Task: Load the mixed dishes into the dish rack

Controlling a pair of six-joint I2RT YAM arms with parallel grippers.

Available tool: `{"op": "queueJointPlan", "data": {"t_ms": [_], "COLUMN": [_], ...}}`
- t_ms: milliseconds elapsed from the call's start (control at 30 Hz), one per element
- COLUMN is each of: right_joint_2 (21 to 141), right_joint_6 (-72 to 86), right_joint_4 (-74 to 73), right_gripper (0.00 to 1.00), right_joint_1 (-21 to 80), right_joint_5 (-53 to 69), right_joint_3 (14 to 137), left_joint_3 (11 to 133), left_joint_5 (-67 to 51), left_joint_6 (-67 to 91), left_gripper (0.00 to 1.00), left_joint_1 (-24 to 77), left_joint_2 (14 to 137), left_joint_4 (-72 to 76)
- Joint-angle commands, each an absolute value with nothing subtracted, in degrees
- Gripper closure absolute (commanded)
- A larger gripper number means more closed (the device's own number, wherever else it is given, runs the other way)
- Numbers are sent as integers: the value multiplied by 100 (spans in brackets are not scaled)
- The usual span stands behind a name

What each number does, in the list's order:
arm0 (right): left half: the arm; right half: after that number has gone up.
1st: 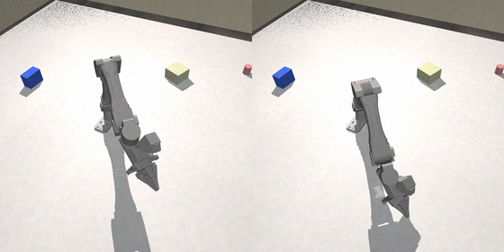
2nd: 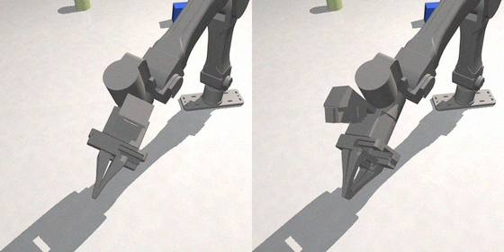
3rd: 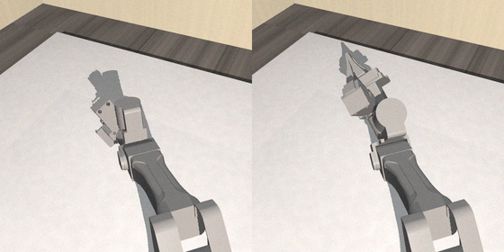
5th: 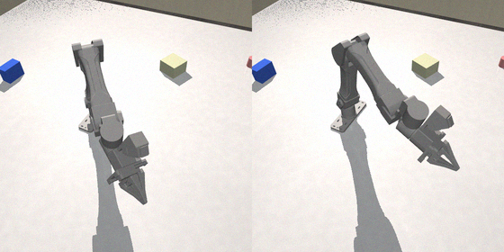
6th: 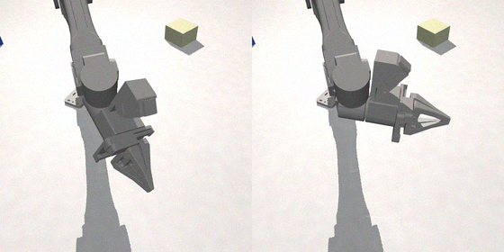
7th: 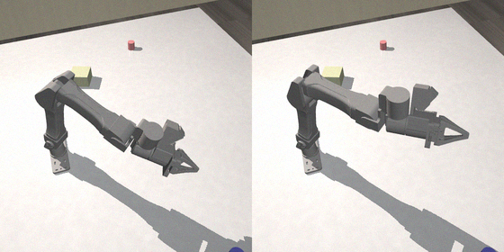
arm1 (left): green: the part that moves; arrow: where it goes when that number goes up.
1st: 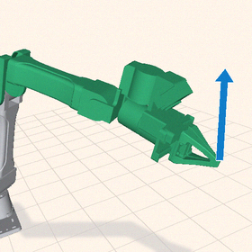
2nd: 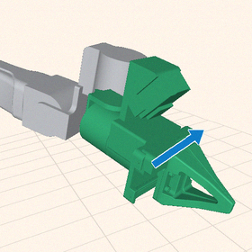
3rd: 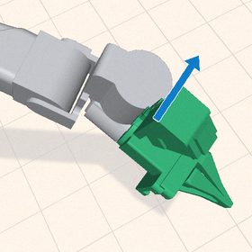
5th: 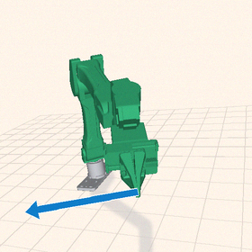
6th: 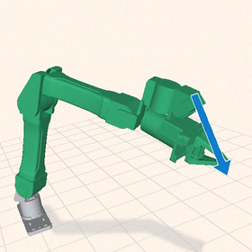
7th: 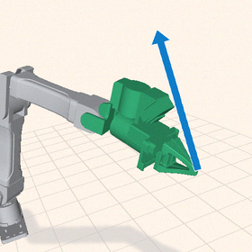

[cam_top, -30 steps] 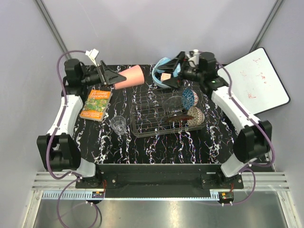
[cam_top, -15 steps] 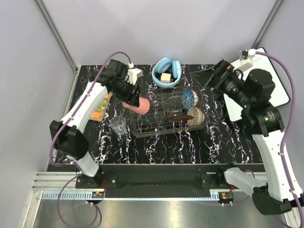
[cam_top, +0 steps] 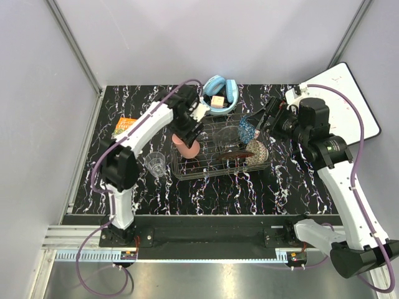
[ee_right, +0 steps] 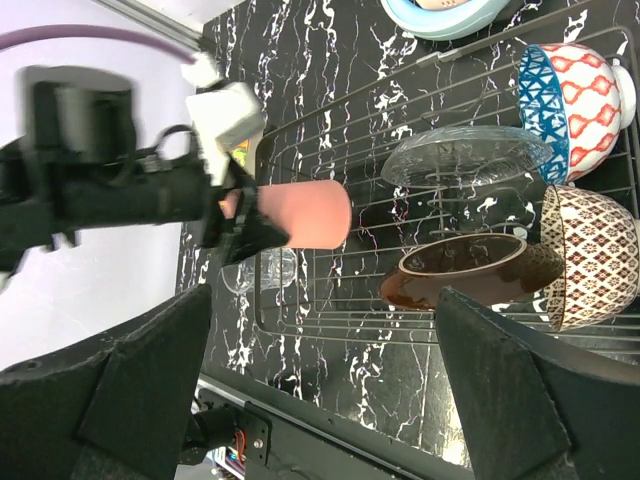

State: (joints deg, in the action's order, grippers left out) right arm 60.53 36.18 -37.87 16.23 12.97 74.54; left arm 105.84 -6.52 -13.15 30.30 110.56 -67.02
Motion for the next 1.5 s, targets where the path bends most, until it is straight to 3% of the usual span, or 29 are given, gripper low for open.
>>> {"op": "queueJointPlan", "data": {"t_ms": [0, 500, 600, 733, 767, 833, 900, 933, 1233, 1333, 1467], "right_joint_2": [5827, 5669, 5669, 5695, 5704, 5722, 5739, 5748, 5783, 5818, 5757], "right_joint_6": [3428, 3463, 3472, 3489, 3481, 3480, 3489, 3489, 3463, 3367, 3270], "right_joint_4": [-3674, -3630, -3639, -3639, -3639, -3630, -3639, -3630, -3674, -3788, -3823], "right_gripper": [0, 0, 0, 0, 0, 0, 0, 0, 0, 0, 0], "right_joint_1": [1635, 1635, 1643, 1635, 1635, 1635, 1635, 1635, 1643, 1635, 1635], "right_joint_5": [1222, 1354, 1345, 1353, 1345, 1318, 1310, 1301, 1248, 1126, 1002], "right_joint_3": [7436, 7181, 7172, 7128, 7119, 7119, 7119, 7110, 7172, 7268, 7199], "left_joint_3": [11021, 11575, 11505, 11382, 11347, 11294, 11207, 11197, 11039, 10943, 9639], "left_joint_5": [-106, 158, 70, 35, 35, -123, -193, -202, -150, -123, -97], "left_joint_6": [-1424, -1468, -1424, -1380, -1380, -1380, -1362, -1362, -1432, -1520, -1792], "left_gripper": [100, 100, 77, 62, 47, 36, 8, 1, 1, 1, 1], "left_joint_1": [3155, 3226, 3226, 3226, 3226, 3226, 3234, 3234, 3226, 3217, 3085], "left_joint_2": [11443, 12243, 12191, 11971, 11910, 11717, 11480, 11400, 10864, 10329, 8760], "left_joint_4": [-6741, -6785, -6776, -6733, -6706, -6706, -6627, -6610, -6618, -6741, -6532]}}
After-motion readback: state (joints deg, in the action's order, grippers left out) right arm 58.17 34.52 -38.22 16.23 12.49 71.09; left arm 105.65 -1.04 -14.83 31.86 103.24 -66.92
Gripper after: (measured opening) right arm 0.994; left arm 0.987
